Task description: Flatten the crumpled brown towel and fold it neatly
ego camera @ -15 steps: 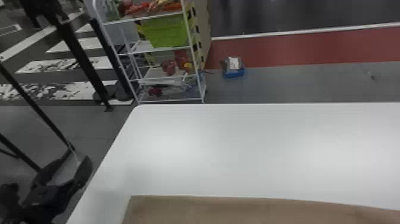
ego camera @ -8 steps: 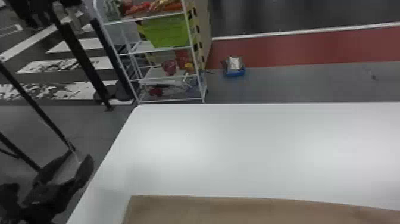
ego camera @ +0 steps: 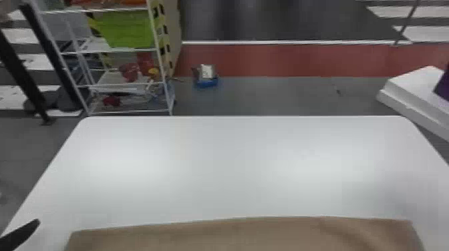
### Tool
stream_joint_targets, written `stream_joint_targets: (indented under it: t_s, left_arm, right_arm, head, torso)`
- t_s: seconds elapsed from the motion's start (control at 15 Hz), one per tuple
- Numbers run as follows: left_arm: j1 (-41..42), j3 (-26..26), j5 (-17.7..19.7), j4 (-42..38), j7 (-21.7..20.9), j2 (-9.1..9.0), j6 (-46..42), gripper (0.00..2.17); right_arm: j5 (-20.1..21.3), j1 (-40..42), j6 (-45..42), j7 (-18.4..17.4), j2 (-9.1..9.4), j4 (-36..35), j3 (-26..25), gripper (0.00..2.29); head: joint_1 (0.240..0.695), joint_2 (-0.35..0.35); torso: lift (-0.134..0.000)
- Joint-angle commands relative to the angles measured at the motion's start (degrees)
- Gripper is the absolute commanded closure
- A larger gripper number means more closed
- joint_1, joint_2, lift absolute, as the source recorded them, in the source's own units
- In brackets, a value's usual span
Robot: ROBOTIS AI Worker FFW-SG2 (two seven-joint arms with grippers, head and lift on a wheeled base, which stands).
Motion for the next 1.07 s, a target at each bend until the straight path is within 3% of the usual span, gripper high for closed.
stream_joint_targets:
  t_s: [0.0, 0.07, 0.2, 0.27, 0.4, 0.6, 0.73, 0.87, 1.0]
  left_arm:
    - [0.92, 3.46, -0.11, -6.12, -0.66, -0.15, 16.22, 0.15]
    - [1.8, 3.54, -0.64, -8.93, -0.75, -0.15, 22.9, 0.15]
    - [2.94, 2.31, -4.07, -13.06, -0.66, -0.15, 26.06, 0.15]
    - [3.03, 1.79, -5.03, -13.42, -1.18, -0.15, 25.54, 0.15]
    - [3.11, -0.68, -11.63, -12.63, -4.44, -0.15, 17.45, 0.15]
    - [3.11, -3.75, -16.55, -11.83, -4.52, -0.15, 14.81, 0.15]
    - [3.11, -6.04, -21.91, -11.39, -5.75, -0.15, 14.11, 0.15]
    - [3.29, -6.92, -24.81, -11.48, -9.18, -0.15, 15.34, 0.15]
    - [3.55, -7.09, -25.34, -12.27, -12.52, -0.15, 17.27, 0.21]
  right_arm:
    - [0.18, -0.28, 0.25, -0.39, 0.01, 0.36, -1.62, 0.05]
    - [0.18, -0.28, -0.11, -0.48, -0.25, 0.97, -1.8, 0.05]
    - [-0.08, -0.28, -1.34, -0.39, -0.16, 2.11, -1.71, 0.05]
    - [-0.08, -0.1, -1.86, -0.39, -0.16, 2.38, -1.45, 0.05]
    - [-0.17, 0.07, -3.45, -0.39, -0.25, 2.82, -1.18, 0.05]
    - [-0.43, 0.51, -5.03, -0.39, -0.25, 3.78, -1.09, 0.05]
    - [-0.43, 0.95, -5.91, -0.3, -0.25, 3.96, -1.09, 0.05]
    - [-0.43, 1.3, -6.43, -0.3, -0.25, 3.96, -1.27, 0.05]
    - [-0.52, 1.3, -6.43, -0.3, -0.16, 4.05, -1.45, 0.05]
  head:
    - [0.695, -0.035]
    - [0.695, -0.072]
    - [0.695, -0.113]
    - [0.695, -0.131]
    - [0.695, -0.147]
    - [0.695, -0.127]
    - [0.695, -0.123]
    - [0.695, -0.129]
    - [0.695, -0.142]
  torso:
    - [-0.124]
    - [-0.124]
    - [-0.124]
    - [-0.124]
    - [-0.124]
    - [-0.124]
    - [-0.124]
    - [-0.124]
    - [-0.124]
